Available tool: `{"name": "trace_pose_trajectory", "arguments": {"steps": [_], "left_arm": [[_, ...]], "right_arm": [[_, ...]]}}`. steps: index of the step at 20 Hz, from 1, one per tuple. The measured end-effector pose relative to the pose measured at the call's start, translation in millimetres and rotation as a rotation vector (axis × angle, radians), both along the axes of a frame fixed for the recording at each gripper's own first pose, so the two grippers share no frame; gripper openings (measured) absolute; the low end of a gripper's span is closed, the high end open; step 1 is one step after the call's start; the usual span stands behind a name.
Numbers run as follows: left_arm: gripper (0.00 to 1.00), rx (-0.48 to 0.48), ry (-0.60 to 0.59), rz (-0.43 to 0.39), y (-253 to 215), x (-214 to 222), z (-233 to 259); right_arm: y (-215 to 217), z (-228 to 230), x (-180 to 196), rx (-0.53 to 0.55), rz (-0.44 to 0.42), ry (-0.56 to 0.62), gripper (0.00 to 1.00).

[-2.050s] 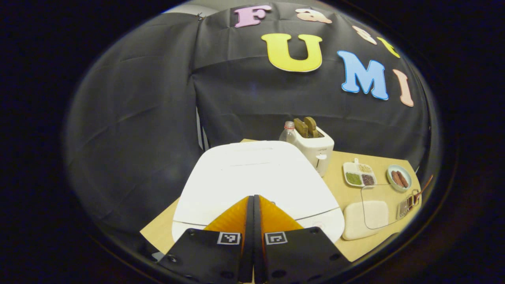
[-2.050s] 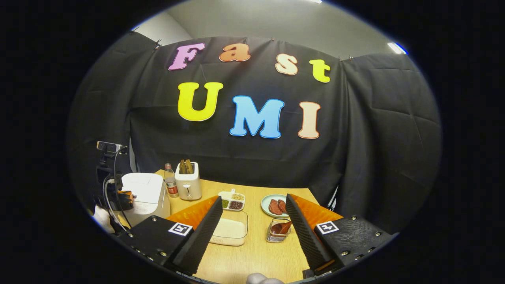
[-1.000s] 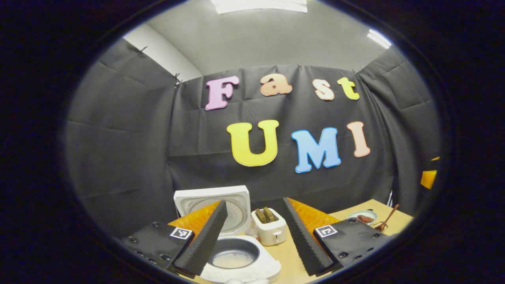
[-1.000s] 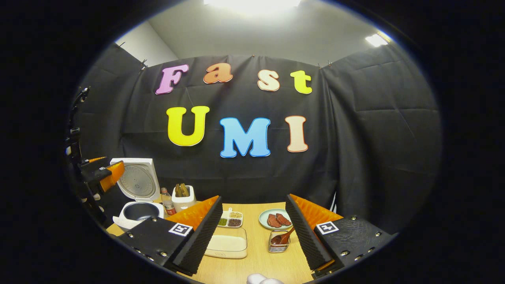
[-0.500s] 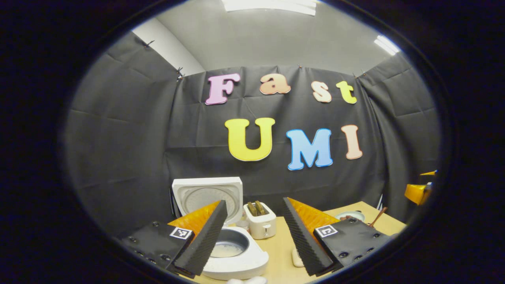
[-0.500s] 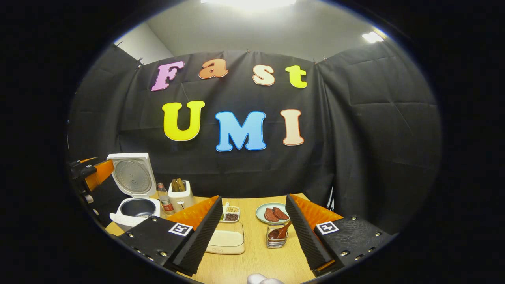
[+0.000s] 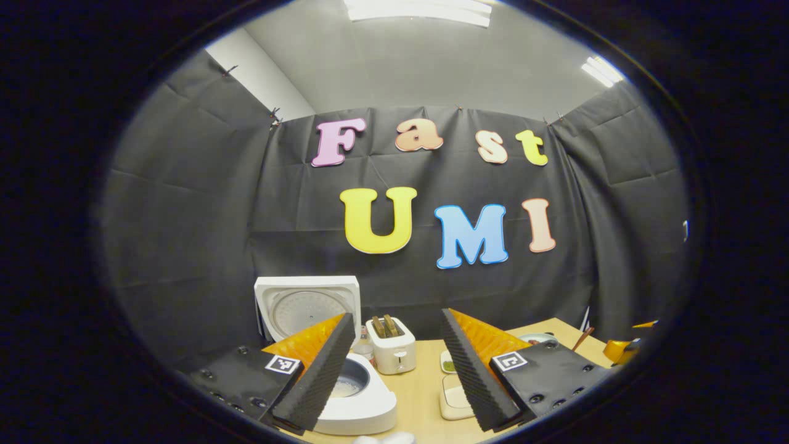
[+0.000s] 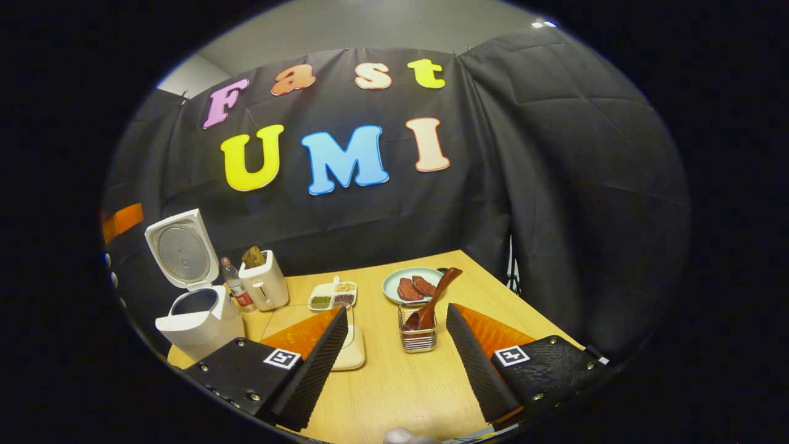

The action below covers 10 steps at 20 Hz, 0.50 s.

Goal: Close the left gripper, press the button to open the rice cooker; take a wooden spoon from the chopstick holder with the right hand, scoop a spoonful of rice and pour it into the rice cooker, then put the wooden spoon back into the chopstick holder.

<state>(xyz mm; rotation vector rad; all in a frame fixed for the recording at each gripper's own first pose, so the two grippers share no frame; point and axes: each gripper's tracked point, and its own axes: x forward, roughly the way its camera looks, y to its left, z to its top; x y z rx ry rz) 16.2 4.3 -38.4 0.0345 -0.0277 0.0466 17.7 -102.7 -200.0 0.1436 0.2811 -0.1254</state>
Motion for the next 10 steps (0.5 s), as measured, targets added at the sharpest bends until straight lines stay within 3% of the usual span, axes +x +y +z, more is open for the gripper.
{"name": "trace_pose_trajectory", "arguments": {"steps": [10], "left_arm": [[0.96, 0.027, 0.055, 0.088, -19, 10, -19]], "right_arm": [[-57, -64, 125, 0.084, -0.026, 0.019, 0.99]]}}
